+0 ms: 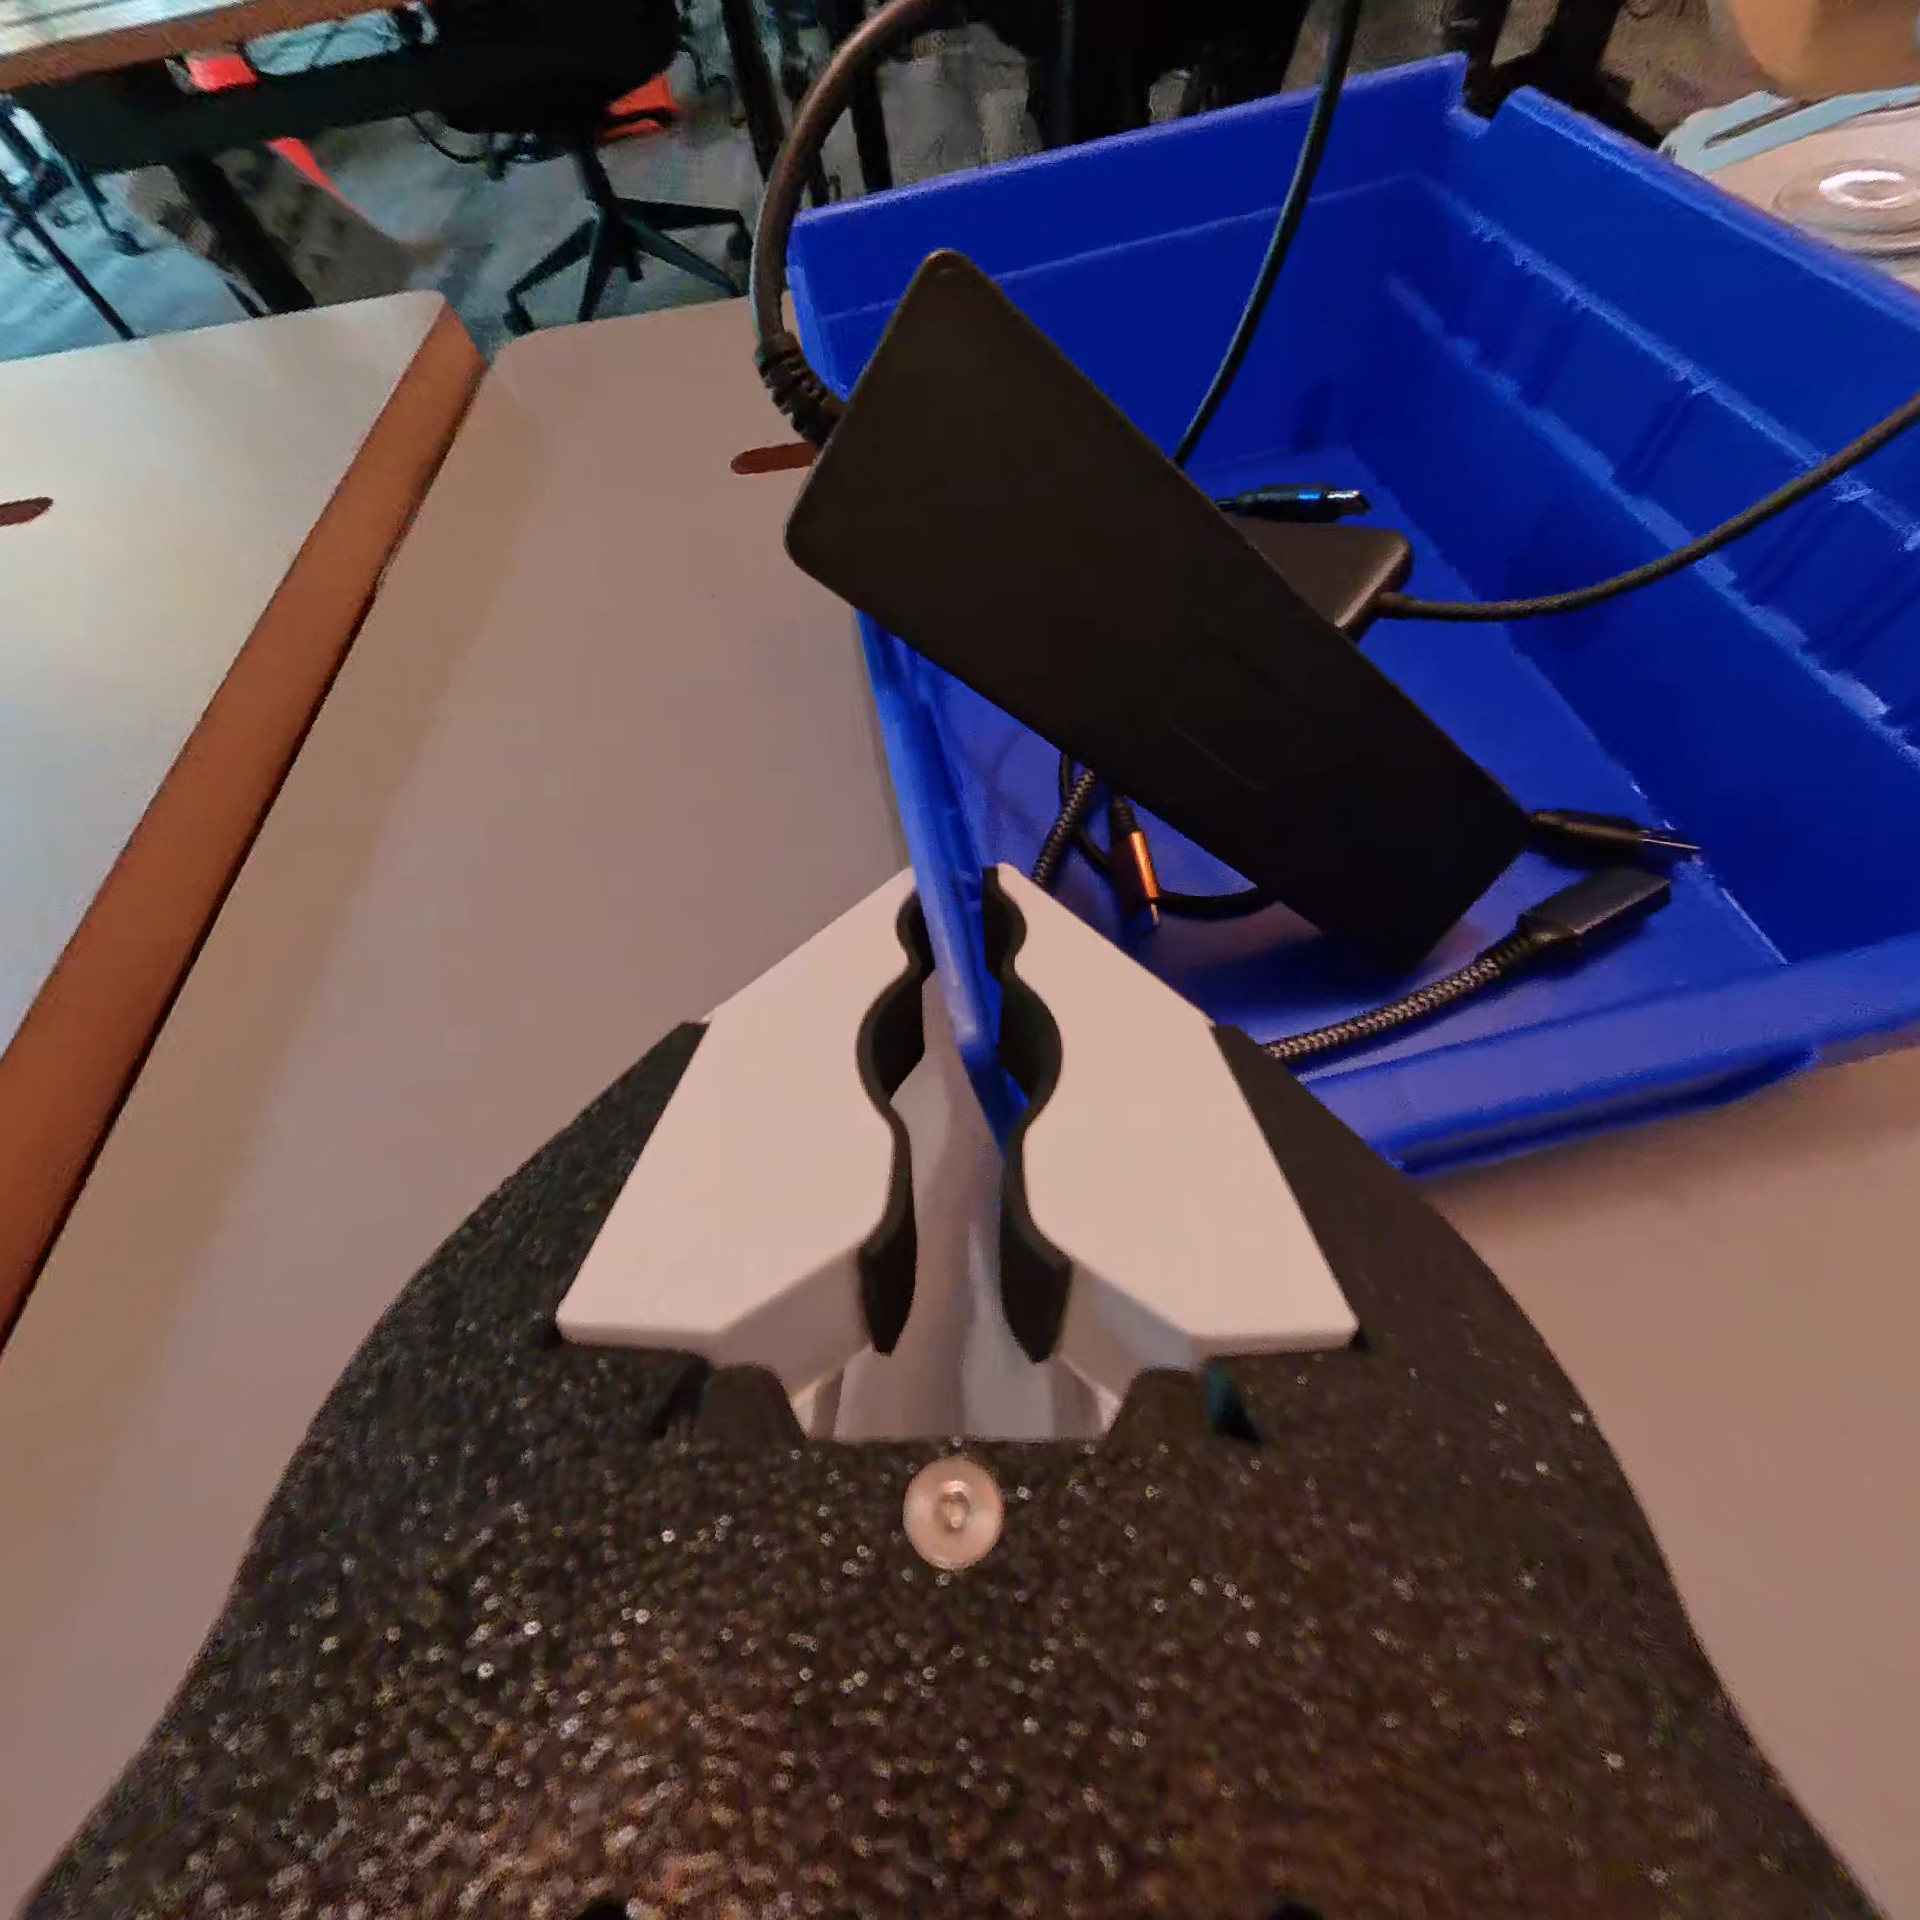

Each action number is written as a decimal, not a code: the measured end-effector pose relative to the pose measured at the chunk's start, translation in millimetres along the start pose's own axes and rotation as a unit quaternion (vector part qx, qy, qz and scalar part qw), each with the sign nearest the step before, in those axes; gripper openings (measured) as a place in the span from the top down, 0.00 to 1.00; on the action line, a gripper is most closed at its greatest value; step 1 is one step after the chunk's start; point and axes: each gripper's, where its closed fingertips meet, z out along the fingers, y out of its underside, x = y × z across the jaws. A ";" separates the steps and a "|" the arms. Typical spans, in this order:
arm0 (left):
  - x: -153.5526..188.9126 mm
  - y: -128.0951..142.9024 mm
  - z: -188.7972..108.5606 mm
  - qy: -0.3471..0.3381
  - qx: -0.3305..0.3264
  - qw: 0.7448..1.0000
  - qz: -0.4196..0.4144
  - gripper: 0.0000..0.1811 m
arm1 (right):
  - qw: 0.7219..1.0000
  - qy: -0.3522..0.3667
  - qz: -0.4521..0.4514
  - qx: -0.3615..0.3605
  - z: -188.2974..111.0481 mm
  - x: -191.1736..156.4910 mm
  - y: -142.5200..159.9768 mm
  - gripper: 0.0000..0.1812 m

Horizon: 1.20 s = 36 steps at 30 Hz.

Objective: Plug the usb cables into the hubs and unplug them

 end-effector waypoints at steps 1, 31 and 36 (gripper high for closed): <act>-4.4 0.6 0.1 0.000 -0.003 1.000 0.010 0.97 | 1.000 -0.012 0.003 -0.004 0.6 0.3 0.0 0.99; 33.0 -20.3 45.1 -0.017 -0.129 0.928 -0.349 0.46 | 0.934 -0.339 -0.115 0.009 -117.0 -305.4 -43.1 0.36; 43.8 -1.8 67.4 0.024 -0.167 0.907 -0.385 0.56 | 0.927 -0.344 -0.150 0.006 -116.3 -312.8 -37.2 0.39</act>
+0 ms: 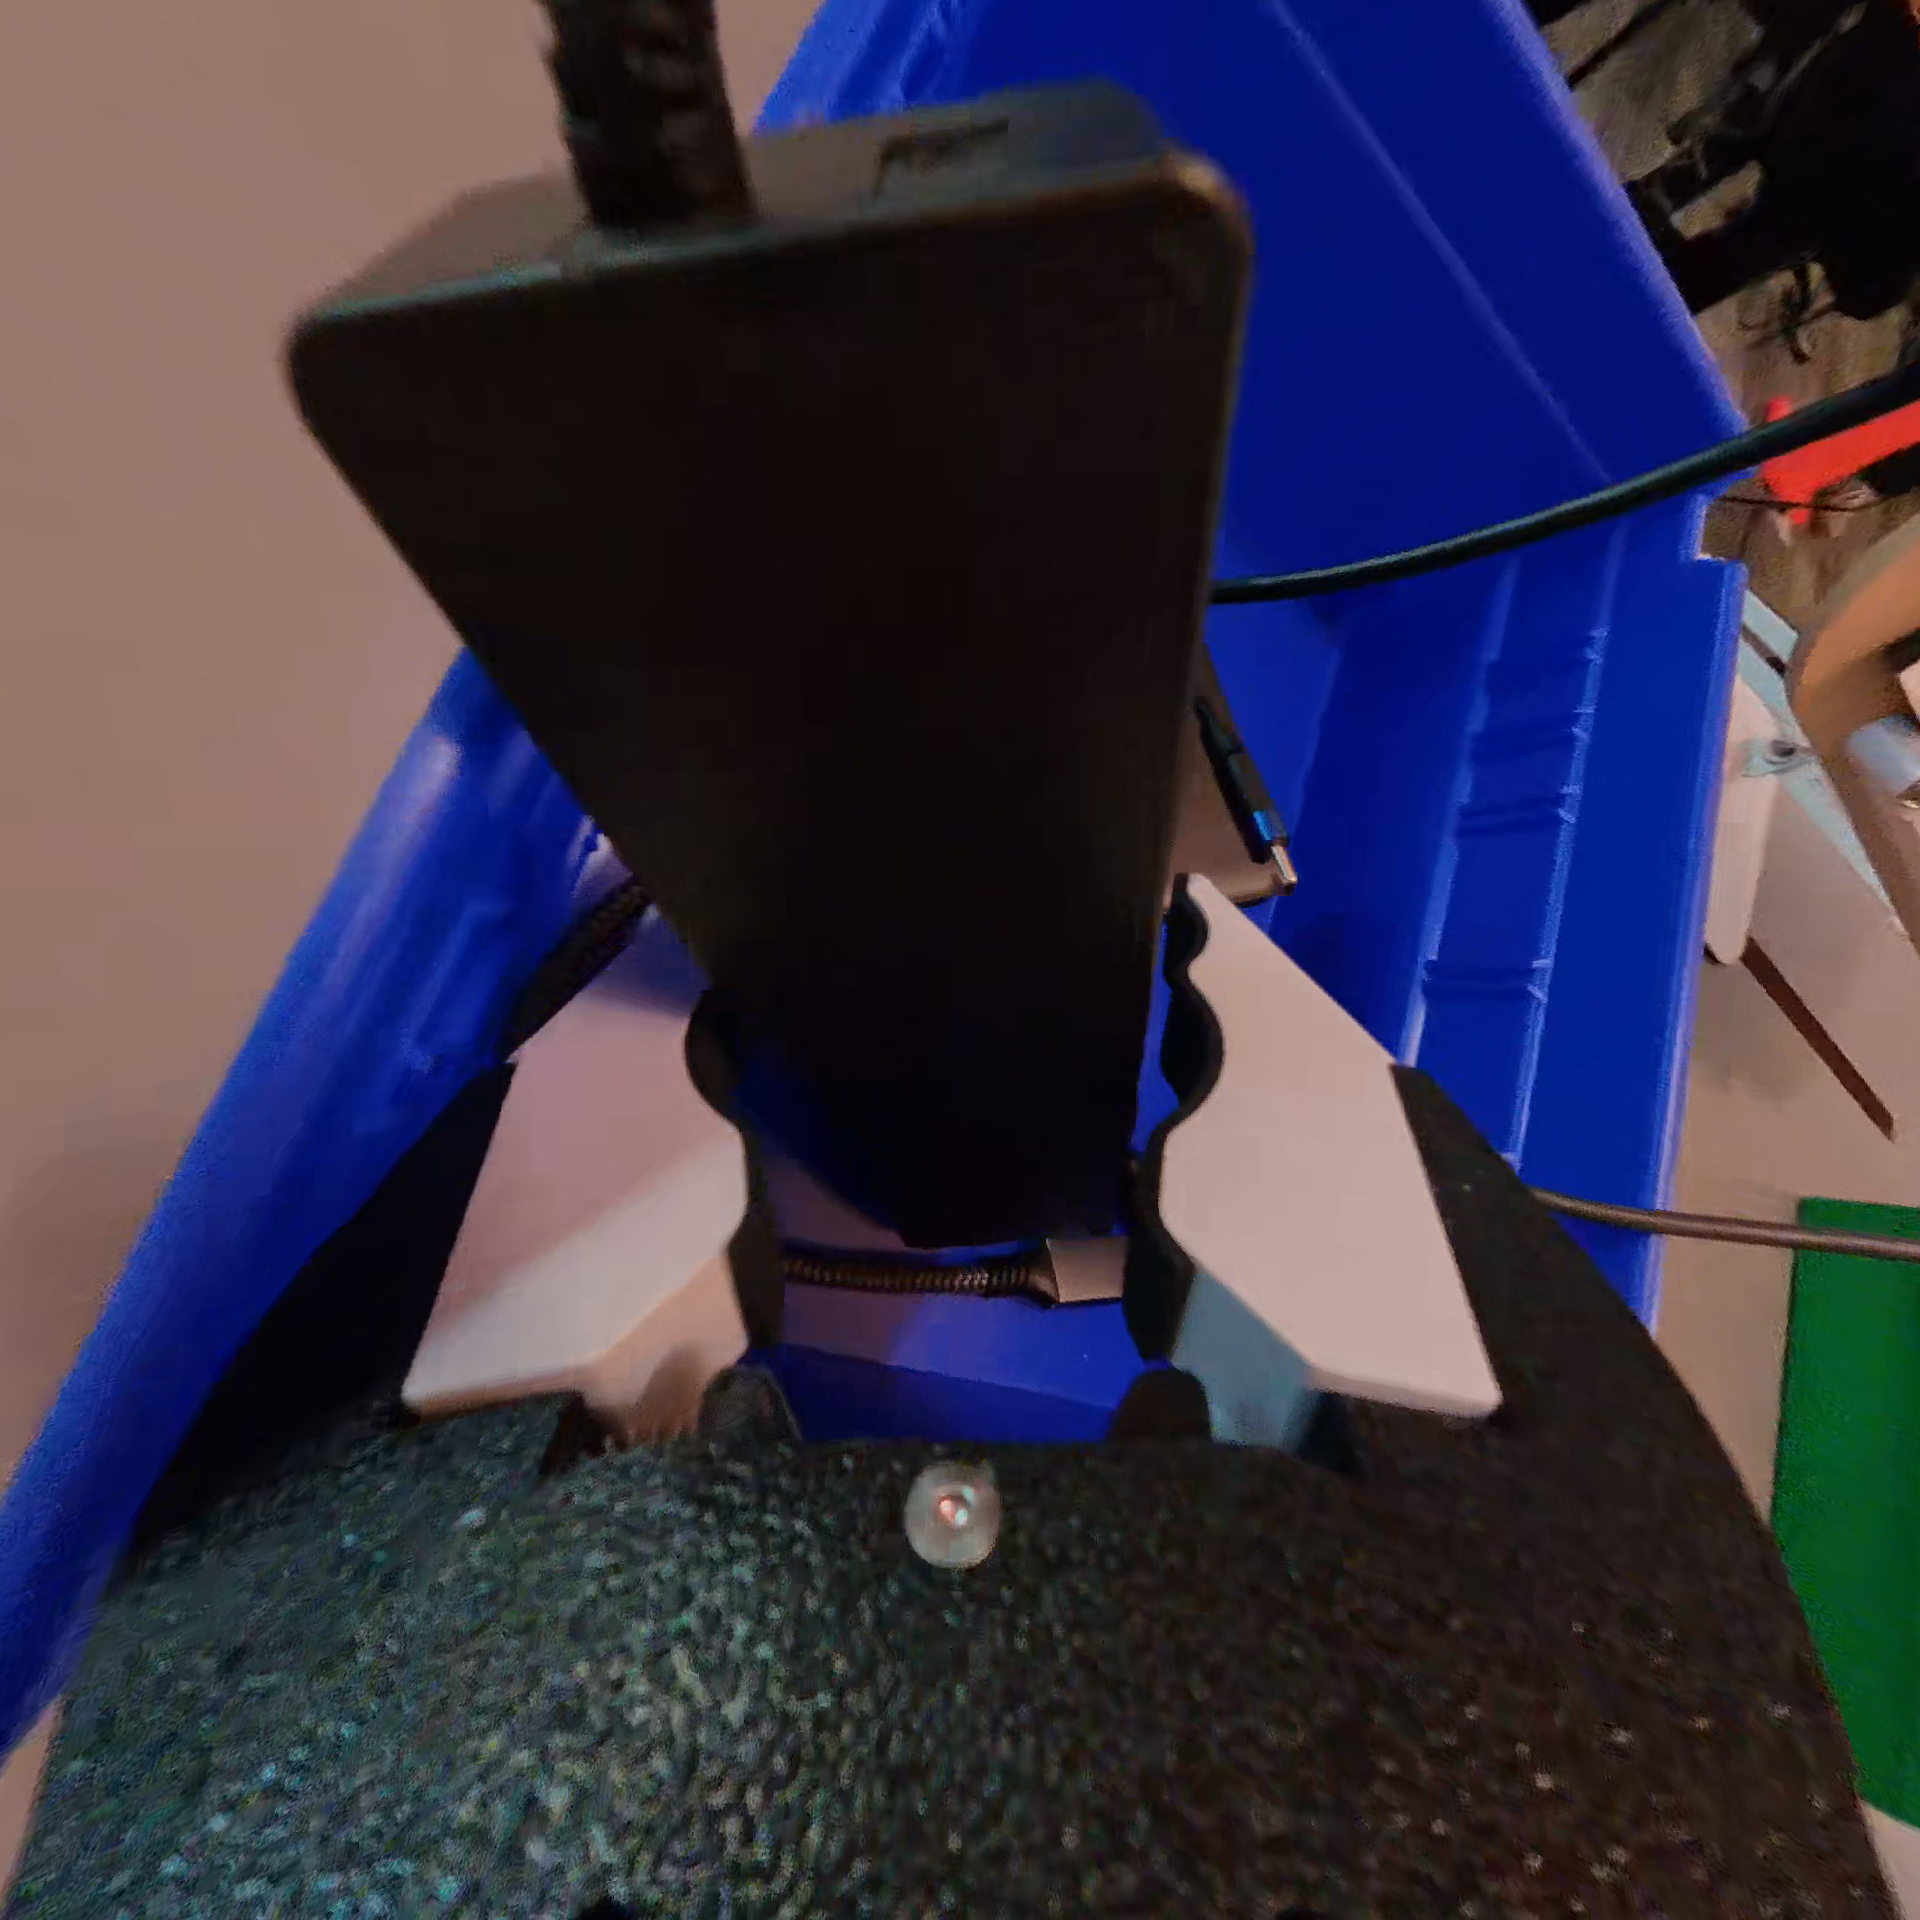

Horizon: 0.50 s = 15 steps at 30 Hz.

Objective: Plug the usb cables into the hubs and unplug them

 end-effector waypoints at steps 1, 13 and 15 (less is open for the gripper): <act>0.2 1.8 2.9 0.007 -0.003 1.000 0.001 0.58 | 1.000 -0.002 -0.005 0.002 0.9 -1.0 -0.2 0.40; 69.6 -13.7 -54.5 0.184 0.102 0.962 0.175 0.66 | 1.000 -0.002 -0.017 -0.011 7.1 -3.5 5.7 0.44; 94.2 -30.8 -88.2 0.211 0.144 0.945 0.203 0.66 | 1.000 -0.002 -0.015 -0.005 6.1 -4.7 3.1 0.44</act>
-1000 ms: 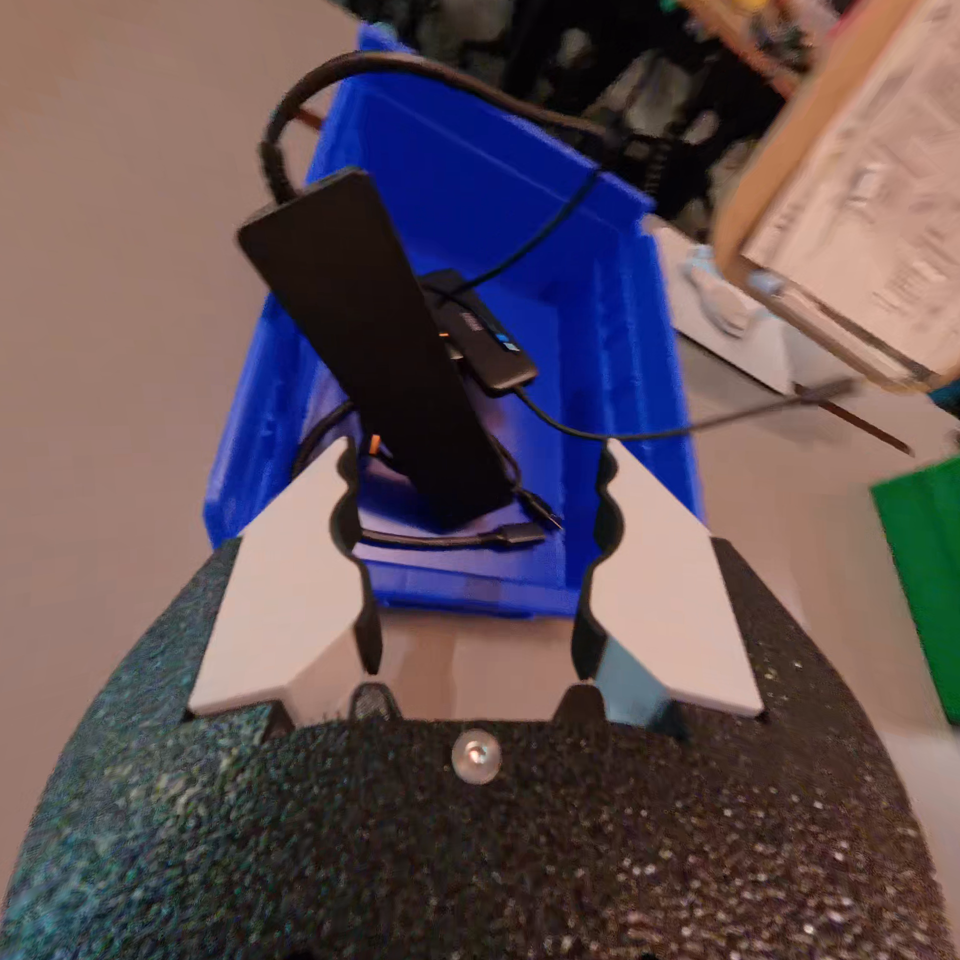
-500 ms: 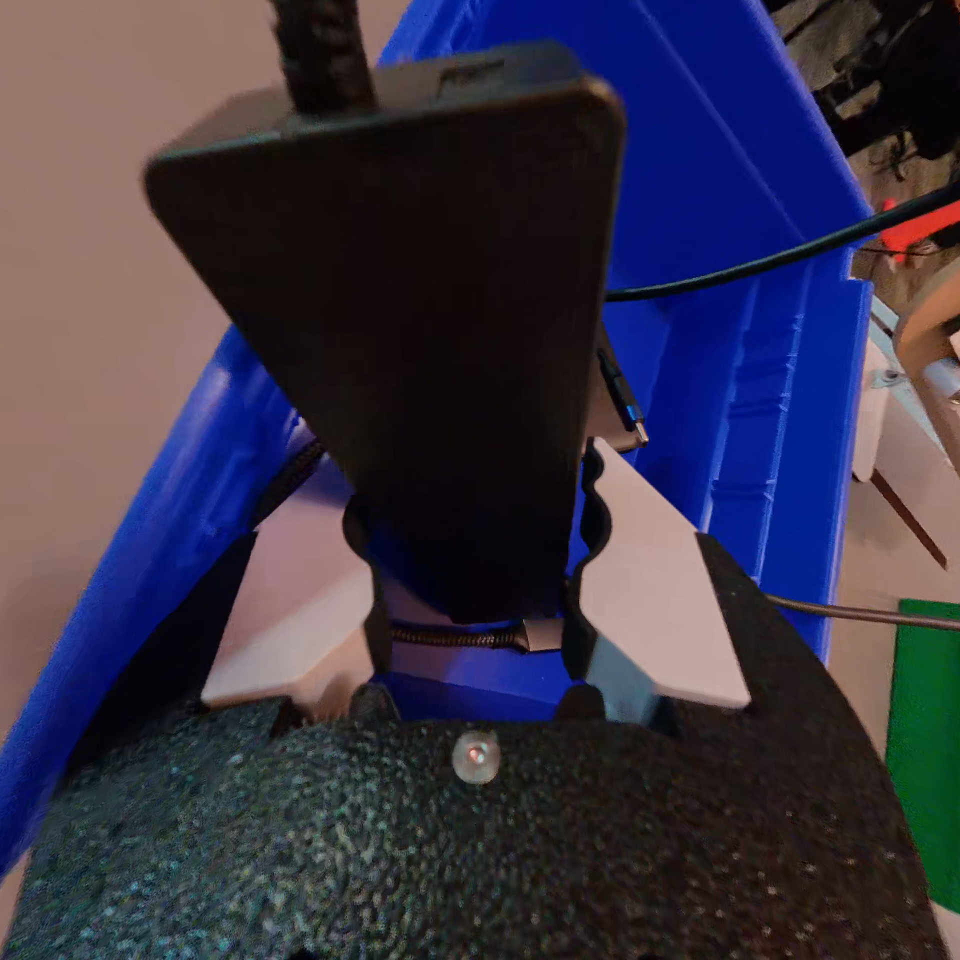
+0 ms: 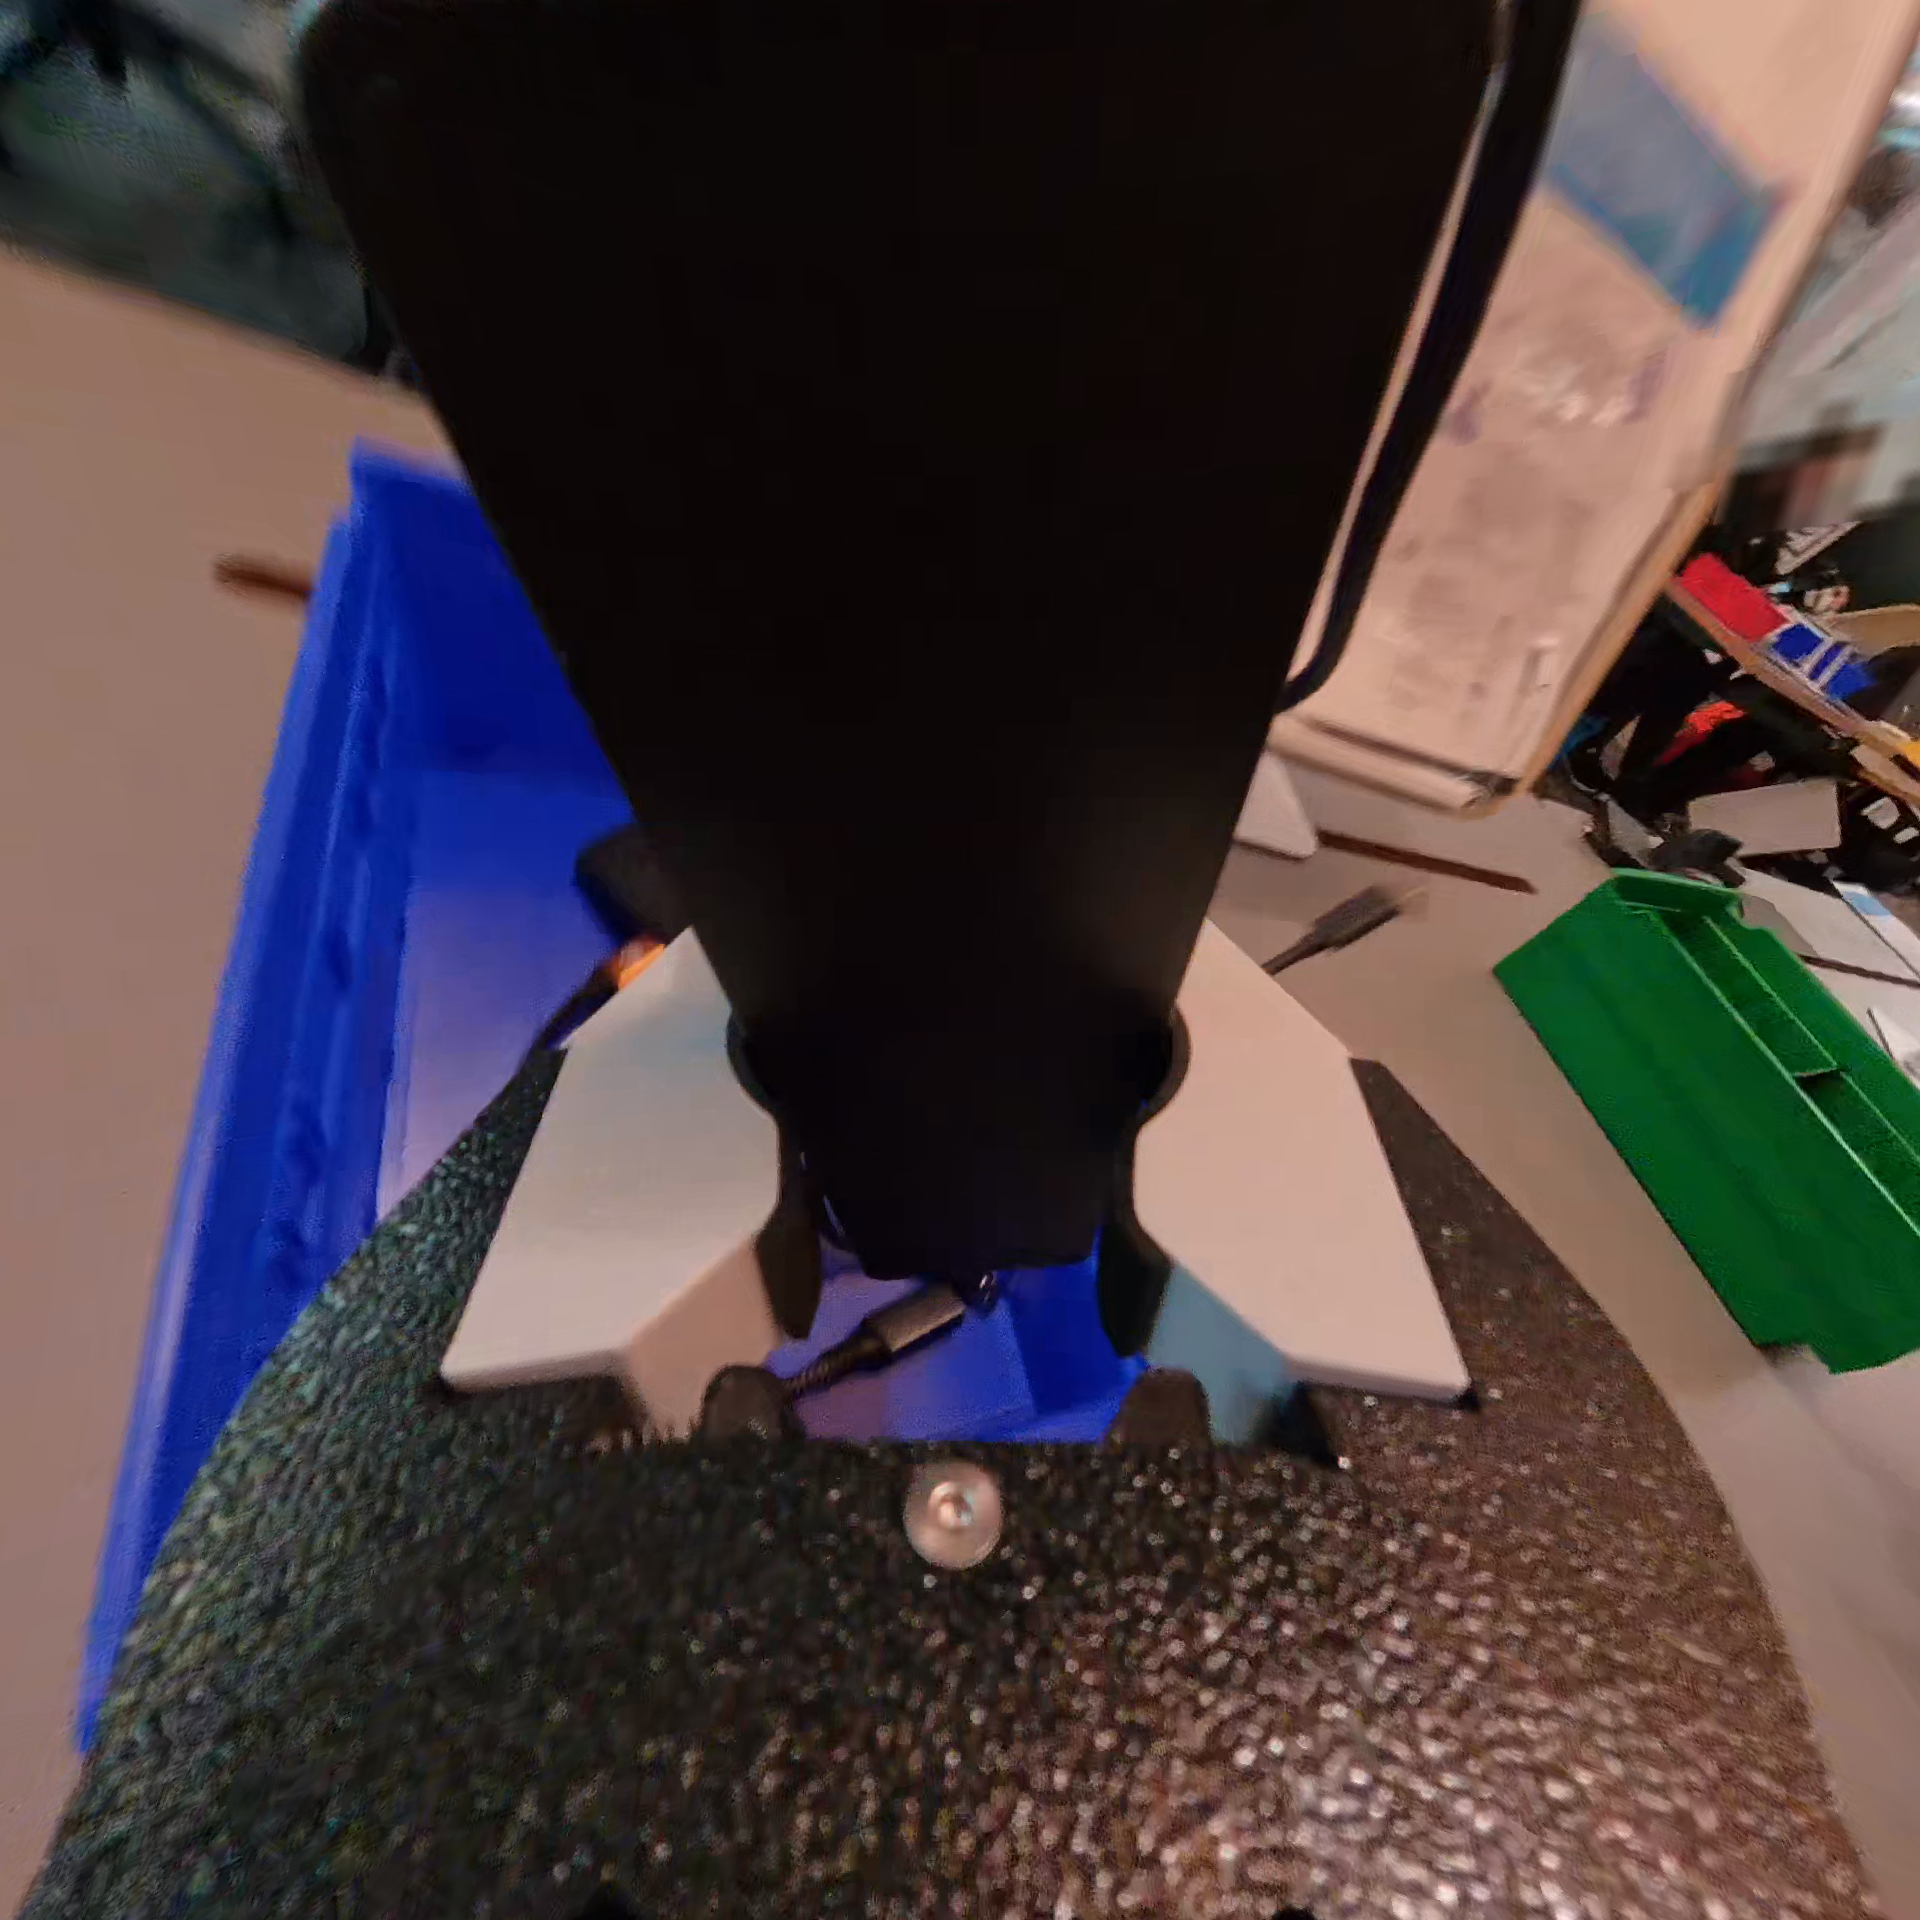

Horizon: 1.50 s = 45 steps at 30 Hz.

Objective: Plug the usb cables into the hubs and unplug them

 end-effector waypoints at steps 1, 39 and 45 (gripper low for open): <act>13.1 -18.4 -8.5 0.006 0.017 0.999 0.030 0.66 | 1.000 0.000 -0.001 0.003 -0.4 -0.8 -1.6 0.45; 368.3 221.6 -9.2 0.553 -0.140 0.671 0.474 0.66 | 0.973 -0.209 -0.063 0.067 16.7 -119.8 -21.3 0.52; 371.9 247.7 -3.3 0.567 -0.157 0.621 0.518 0.66 | 0.967 -0.223 -0.118 0.042 25.9 -130.7 -4.5 0.69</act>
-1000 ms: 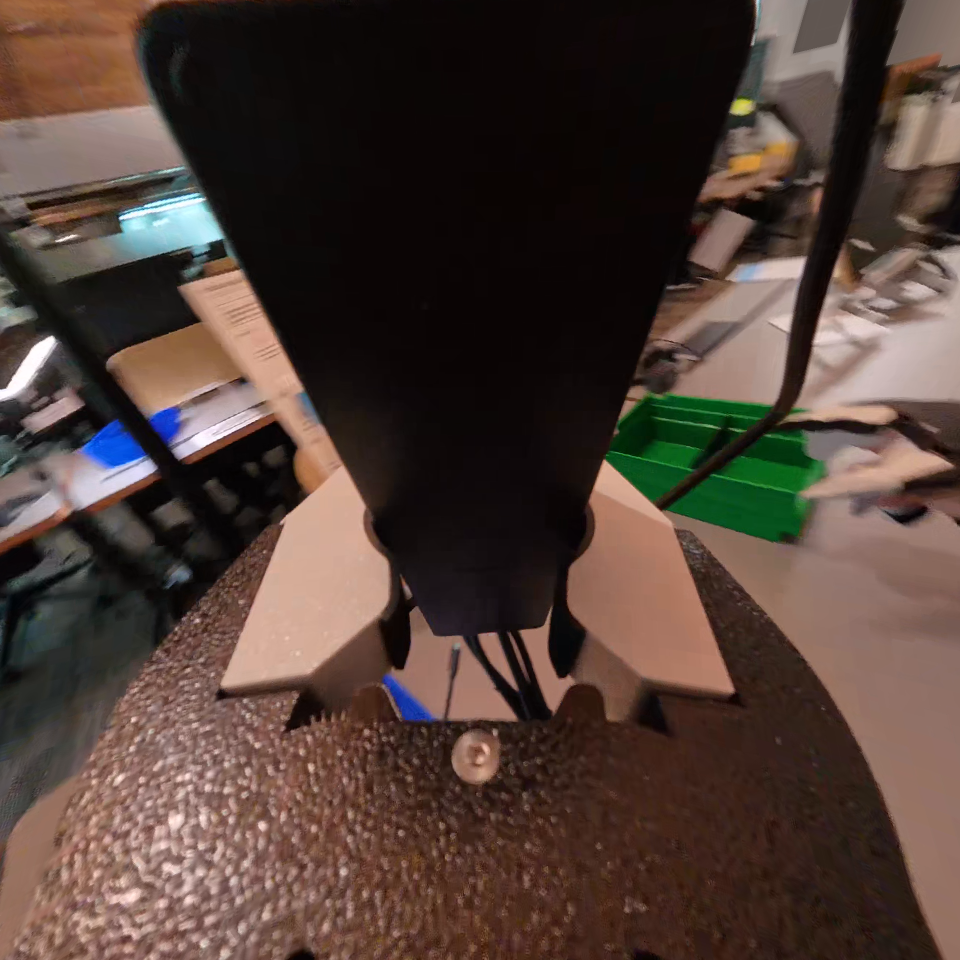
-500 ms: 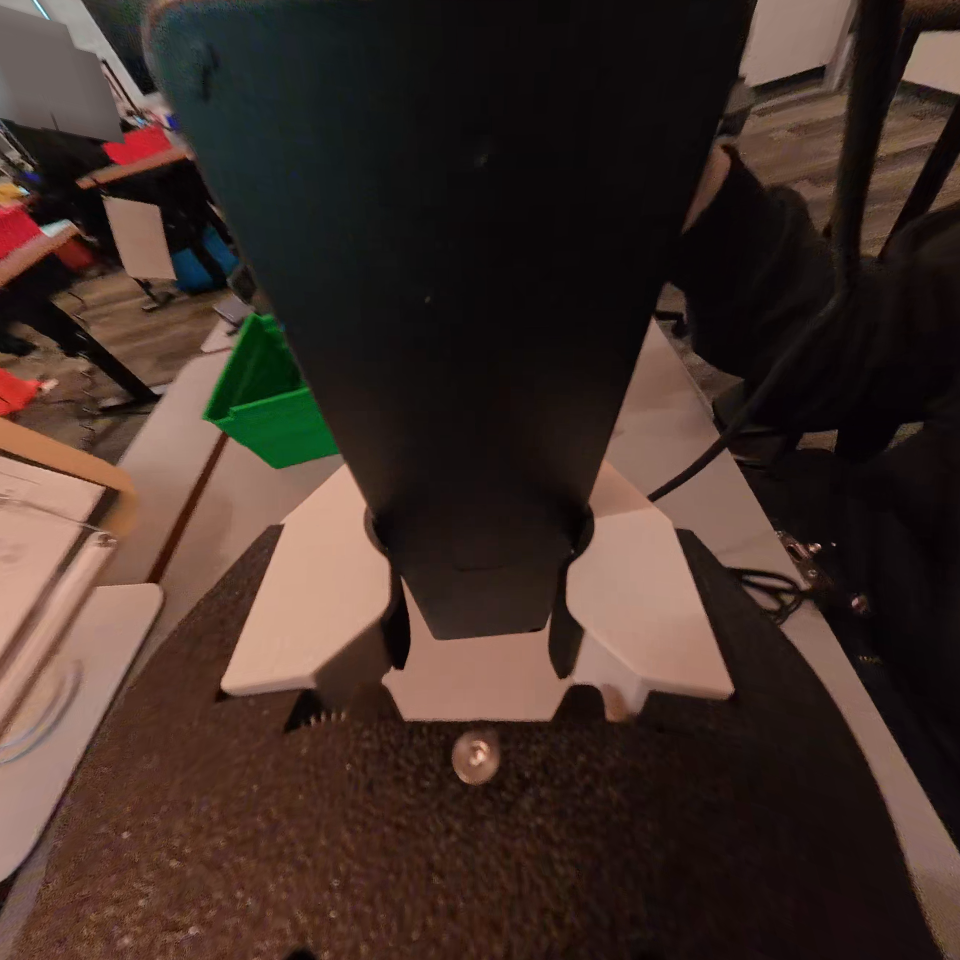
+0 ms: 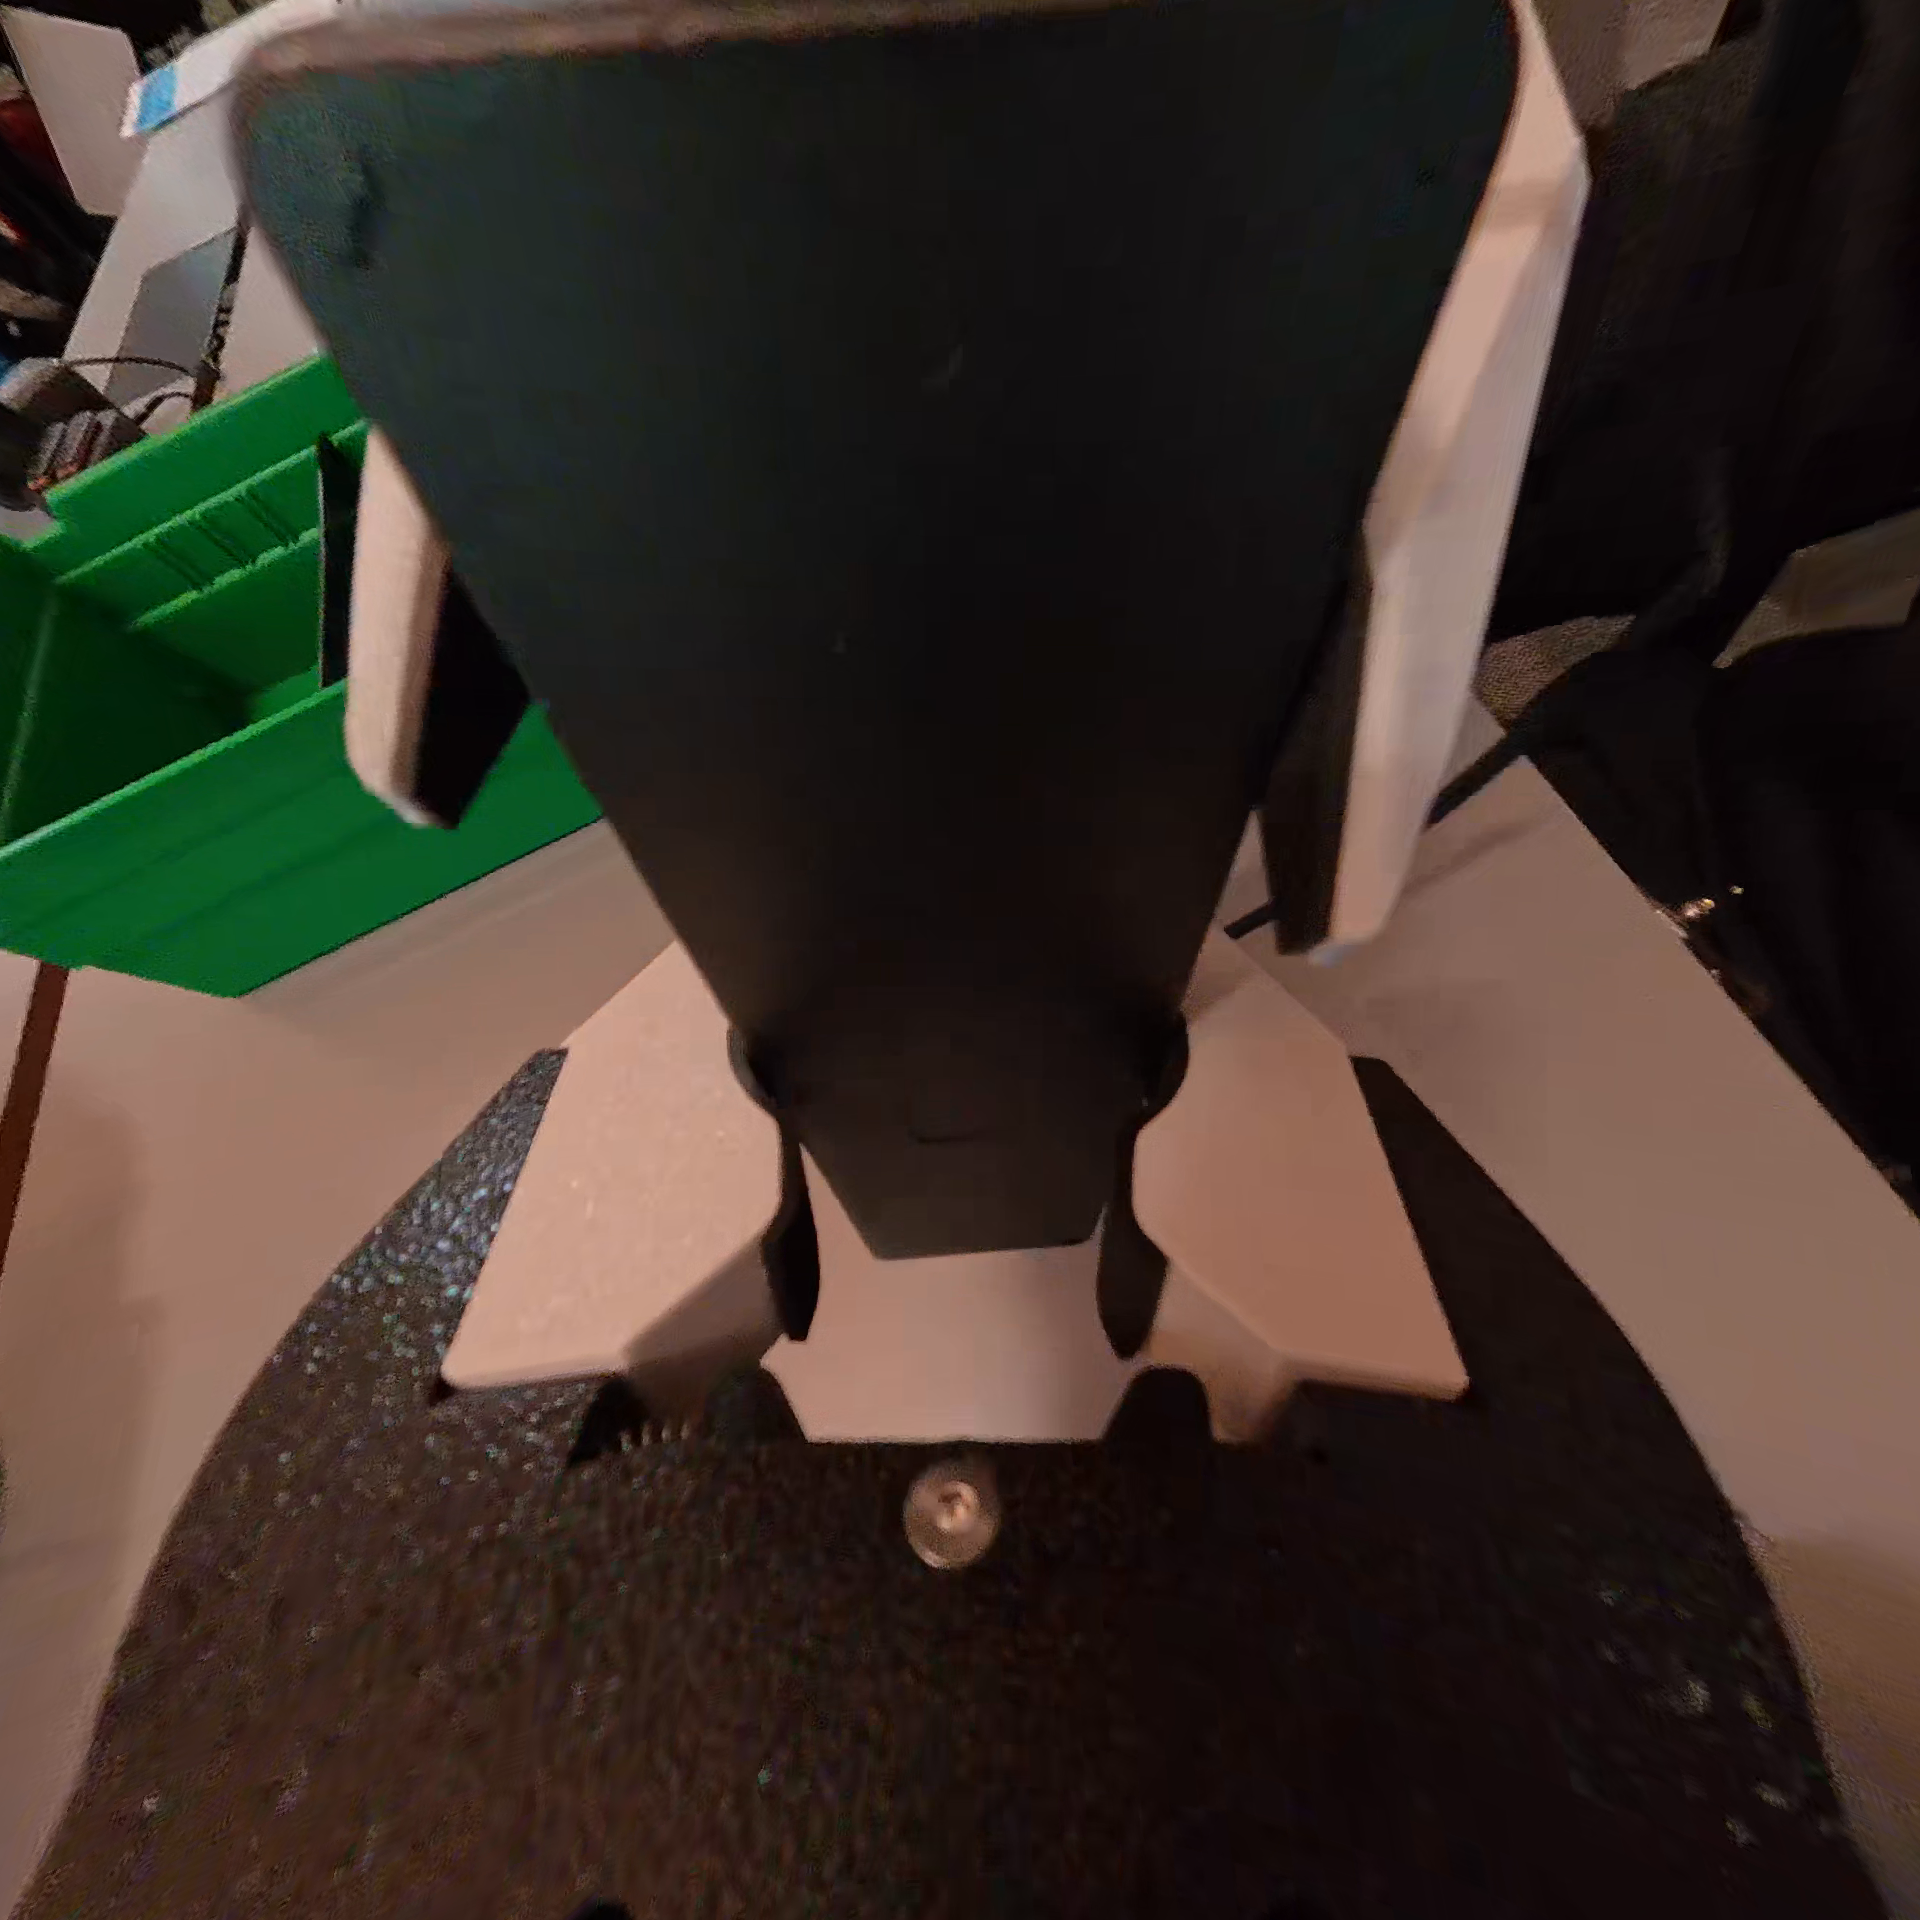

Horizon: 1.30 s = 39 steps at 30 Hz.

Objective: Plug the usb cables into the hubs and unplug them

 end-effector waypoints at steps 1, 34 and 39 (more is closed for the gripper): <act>-1.6 -1.3 0.4 -0.003 0.006 1.000 0.005 0.66 | 1.000 -0.001 0.008 -0.005 0.3 0.8 0.4 0.69; -22.5 -4.4 0.8 -0.013 0.105 0.991 -0.076 0.71 | 0.997 -0.008 0.063 -0.031 -8.8 24.6 26.5 0.70; -35.3 -6.1 -12.4 -0.023 0.155 0.982 -0.107 0.71 | 0.997 0.026 0.077 -0.020 -24.3 38.2 19.8 0.70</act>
